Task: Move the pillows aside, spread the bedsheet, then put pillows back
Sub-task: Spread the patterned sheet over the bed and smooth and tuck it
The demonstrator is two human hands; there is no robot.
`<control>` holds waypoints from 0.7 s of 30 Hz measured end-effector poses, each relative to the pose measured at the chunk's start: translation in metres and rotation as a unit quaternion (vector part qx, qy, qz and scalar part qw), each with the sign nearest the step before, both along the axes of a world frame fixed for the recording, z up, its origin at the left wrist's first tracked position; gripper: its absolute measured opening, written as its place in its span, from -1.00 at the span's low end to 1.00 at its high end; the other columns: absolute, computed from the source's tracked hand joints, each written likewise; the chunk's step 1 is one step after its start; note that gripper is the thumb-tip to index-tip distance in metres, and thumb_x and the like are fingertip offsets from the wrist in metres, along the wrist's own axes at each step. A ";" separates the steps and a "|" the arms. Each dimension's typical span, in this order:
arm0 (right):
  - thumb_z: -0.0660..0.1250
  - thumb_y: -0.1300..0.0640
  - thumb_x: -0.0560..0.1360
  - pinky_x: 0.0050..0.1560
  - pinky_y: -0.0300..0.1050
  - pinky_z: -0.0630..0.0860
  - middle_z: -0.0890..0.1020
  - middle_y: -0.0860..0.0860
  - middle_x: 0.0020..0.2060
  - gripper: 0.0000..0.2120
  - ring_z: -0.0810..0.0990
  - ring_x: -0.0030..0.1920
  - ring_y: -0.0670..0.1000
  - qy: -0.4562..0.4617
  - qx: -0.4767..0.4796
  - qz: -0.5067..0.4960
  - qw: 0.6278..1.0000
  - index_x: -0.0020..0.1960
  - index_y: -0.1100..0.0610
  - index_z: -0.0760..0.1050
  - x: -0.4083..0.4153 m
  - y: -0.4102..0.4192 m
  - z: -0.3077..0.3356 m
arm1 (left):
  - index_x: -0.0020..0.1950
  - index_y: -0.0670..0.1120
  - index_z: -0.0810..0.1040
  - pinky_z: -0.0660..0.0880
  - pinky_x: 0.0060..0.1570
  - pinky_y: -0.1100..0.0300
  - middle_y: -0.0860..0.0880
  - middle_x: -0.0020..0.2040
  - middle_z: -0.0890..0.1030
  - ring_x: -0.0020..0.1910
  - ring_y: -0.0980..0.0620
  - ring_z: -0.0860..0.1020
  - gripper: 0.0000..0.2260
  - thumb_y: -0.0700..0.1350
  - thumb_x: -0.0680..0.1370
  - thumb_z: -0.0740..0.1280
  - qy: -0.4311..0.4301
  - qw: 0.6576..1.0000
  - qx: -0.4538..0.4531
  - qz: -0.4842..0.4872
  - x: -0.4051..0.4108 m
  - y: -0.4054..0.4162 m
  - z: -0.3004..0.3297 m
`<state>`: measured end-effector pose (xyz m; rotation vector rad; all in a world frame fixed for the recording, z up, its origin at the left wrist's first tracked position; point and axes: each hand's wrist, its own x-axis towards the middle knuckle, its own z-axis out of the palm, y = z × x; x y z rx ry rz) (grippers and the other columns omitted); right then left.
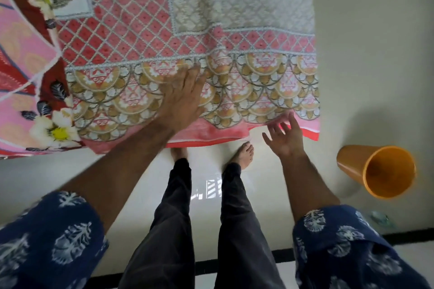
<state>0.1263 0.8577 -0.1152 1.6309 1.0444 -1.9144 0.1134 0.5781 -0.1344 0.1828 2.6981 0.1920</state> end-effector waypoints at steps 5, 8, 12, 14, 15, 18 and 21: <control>0.32 0.04 0.63 0.24 0.00 0.38 0.46 -0.01 0.46 -0.74 0.48 0.36 -0.04 -0.031 -0.033 0.019 0.999 0.28 0.08 0.49 -0.015 0.036 -0.013 | 0.64 -0.11 -0.15 0.05 0.45 -0.45 -0.12 0.66 -0.17 0.62 -0.31 -0.11 -0.02 0.12 0.51 0.47 -0.073 0.997 -0.020 0.026 -0.029 0.038 -0.014; 0.48 -0.12 0.47 0.34 0.12 0.41 0.61 -0.10 0.21 -0.56 0.55 0.19 -0.09 -0.033 -0.018 0.007 0.999 0.27 0.02 0.54 -0.026 0.069 -0.042 | 0.64 -0.10 -0.19 0.03 0.47 -0.45 -0.10 0.66 -0.20 0.62 -0.30 -0.14 0.00 0.15 0.51 0.46 -0.085 0.995 -0.032 0.033 -0.029 0.042 -0.013; 0.46 -0.13 0.49 0.24 0.10 0.50 0.64 -0.02 0.13 -0.57 0.61 0.12 -0.01 -0.040 -0.012 0.049 0.998 0.28 0.03 0.53 -0.035 0.078 -0.045 | 0.65 -0.05 -0.25 -0.02 0.50 -0.41 -0.07 0.66 -0.24 0.62 -0.28 -0.19 0.01 0.18 0.52 0.43 -0.102 0.994 -0.023 0.035 -0.031 0.043 -0.006; 0.40 -0.08 0.56 0.14 0.06 0.51 0.65 -0.01 0.10 -0.68 0.64 0.00 -0.03 -0.043 0.009 0.080 0.996 0.23 0.06 0.53 -0.043 0.084 -0.050 | 0.65 -0.05 -0.26 -0.04 0.51 -0.40 -0.06 0.66 -0.26 0.62 -0.29 -0.19 0.01 0.19 0.52 0.42 -0.109 0.993 -0.026 0.040 -0.033 0.045 -0.004; 0.38 -0.06 0.58 0.07 0.04 0.52 0.66 0.01 0.09 -0.73 0.64 -0.07 -0.03 -0.039 0.032 0.102 0.993 0.17 0.08 0.53 -0.046 0.088 -0.055 | 0.64 -0.05 -0.26 -0.04 0.51 -0.40 -0.06 0.65 -0.28 0.61 -0.29 -0.20 0.02 0.19 0.52 0.42 -0.111 0.992 -0.033 0.041 -0.033 0.047 -0.002; 0.35 -0.02 0.60 0.03 0.05 0.57 0.67 0.04 0.07 -0.85 0.66 -0.09 0.01 -0.036 0.082 0.171 0.981 -0.01 0.06 0.48 -0.052 0.100 -0.056 | 0.64 -0.05 -0.28 -0.03 0.51 -0.40 -0.06 0.65 -0.29 0.61 -0.29 -0.21 0.04 0.21 0.51 0.42 -0.115 0.992 -0.043 0.040 -0.035 0.050 -0.001; 0.38 -0.01 0.60 -0.06 -0.02 0.58 0.67 -0.01 -0.08 -0.80 0.67 -0.21 -0.06 -0.042 0.072 0.162 0.983 0.14 0.08 0.51 -0.050 0.128 -0.048 | 0.64 -0.05 -0.29 0.08 0.47 -0.44 -0.06 0.65 -0.29 0.61 -0.31 -0.18 0.09 0.19 0.47 0.47 -0.111 0.992 -0.053 0.023 -0.035 0.047 0.001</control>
